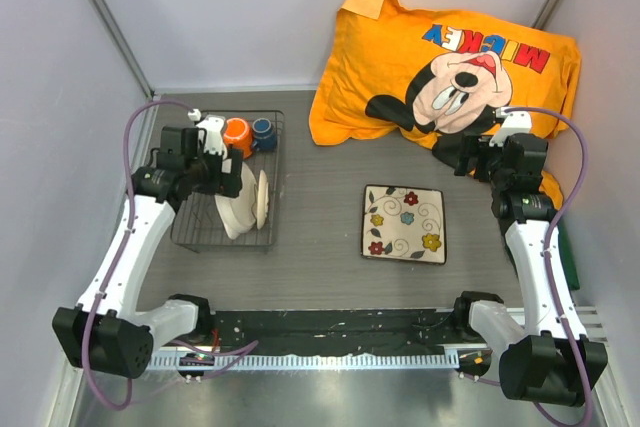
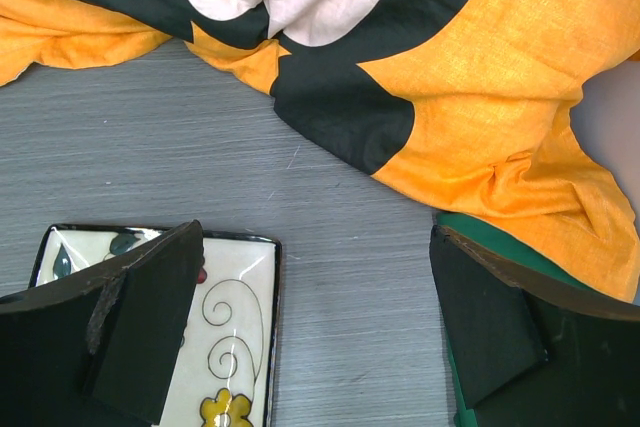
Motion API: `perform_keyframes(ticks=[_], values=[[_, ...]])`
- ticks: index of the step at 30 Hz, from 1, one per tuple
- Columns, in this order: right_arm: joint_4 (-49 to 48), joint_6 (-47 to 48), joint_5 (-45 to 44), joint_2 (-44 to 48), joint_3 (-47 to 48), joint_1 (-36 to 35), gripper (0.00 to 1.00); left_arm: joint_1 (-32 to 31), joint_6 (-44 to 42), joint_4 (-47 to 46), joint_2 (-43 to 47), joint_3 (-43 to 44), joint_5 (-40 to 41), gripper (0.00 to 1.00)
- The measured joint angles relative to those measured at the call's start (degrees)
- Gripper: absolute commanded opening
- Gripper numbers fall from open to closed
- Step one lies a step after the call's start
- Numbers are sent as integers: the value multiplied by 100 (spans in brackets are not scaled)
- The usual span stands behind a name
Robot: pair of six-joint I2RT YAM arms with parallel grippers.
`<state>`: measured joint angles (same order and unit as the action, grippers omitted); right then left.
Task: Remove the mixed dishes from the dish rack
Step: Pick up the plate from the dish rack.
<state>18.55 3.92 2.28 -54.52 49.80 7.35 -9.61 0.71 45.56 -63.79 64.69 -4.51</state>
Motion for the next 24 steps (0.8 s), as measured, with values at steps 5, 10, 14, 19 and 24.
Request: perform_keyframes(ticks=[5, 10, 14, 19, 24], values=[[0, 0, 0, 2, 0, 0, 100, 26, 61, -142, -260, -90, -116, 98], [0, 0, 0, 2, 0, 0, 100, 48, 61, -304, -450, -149, -116, 95], [2, 0, 0, 2, 0, 0, 100, 70, 61, -442, -623, -162, -131, 90], [2, 2, 0, 2, 0, 0, 100, 133, 61, -601, -844, -199, -210, 77], [2, 2, 0, 2, 0, 0, 100, 221, 66, -680, -1054, -214, -437, 74]])
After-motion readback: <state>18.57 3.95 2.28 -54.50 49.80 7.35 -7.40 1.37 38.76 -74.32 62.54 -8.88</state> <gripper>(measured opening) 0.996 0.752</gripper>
